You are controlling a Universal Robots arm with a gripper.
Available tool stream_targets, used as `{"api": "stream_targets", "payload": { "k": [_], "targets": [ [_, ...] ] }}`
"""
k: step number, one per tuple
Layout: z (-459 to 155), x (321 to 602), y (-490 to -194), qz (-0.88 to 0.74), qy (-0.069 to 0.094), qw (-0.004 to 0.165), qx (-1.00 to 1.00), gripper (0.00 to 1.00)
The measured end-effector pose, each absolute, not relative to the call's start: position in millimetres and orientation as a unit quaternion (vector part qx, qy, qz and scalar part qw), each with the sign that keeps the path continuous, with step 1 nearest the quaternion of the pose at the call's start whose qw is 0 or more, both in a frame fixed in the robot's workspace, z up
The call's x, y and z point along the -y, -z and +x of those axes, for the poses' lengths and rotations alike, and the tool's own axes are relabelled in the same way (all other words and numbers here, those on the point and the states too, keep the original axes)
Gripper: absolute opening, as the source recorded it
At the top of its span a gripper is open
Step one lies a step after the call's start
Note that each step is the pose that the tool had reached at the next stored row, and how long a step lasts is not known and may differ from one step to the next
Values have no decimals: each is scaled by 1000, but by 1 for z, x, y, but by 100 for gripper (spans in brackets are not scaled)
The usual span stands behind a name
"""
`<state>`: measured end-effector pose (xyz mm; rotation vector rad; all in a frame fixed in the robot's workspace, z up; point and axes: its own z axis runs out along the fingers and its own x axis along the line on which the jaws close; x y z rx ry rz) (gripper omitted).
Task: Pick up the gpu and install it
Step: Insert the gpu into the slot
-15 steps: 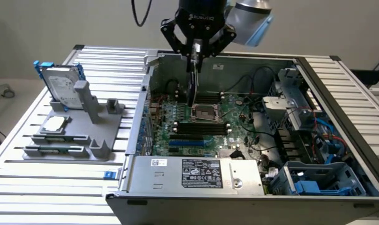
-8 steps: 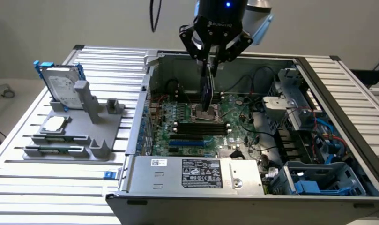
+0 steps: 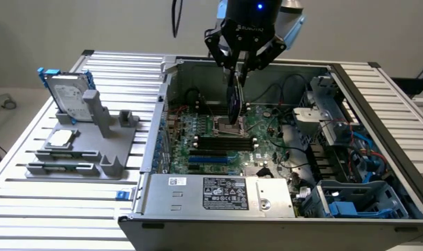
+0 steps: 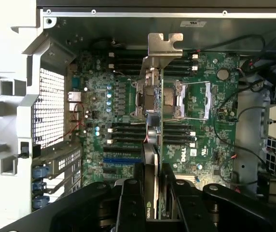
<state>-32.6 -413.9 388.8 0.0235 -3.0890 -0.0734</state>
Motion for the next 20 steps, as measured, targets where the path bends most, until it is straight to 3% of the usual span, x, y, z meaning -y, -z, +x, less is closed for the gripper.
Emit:
{"api": "stream_targets", "payload": {
  "k": [20],
  "targets": [
    [-28,414,-385,57,25,27,998,27]
  ]
}}
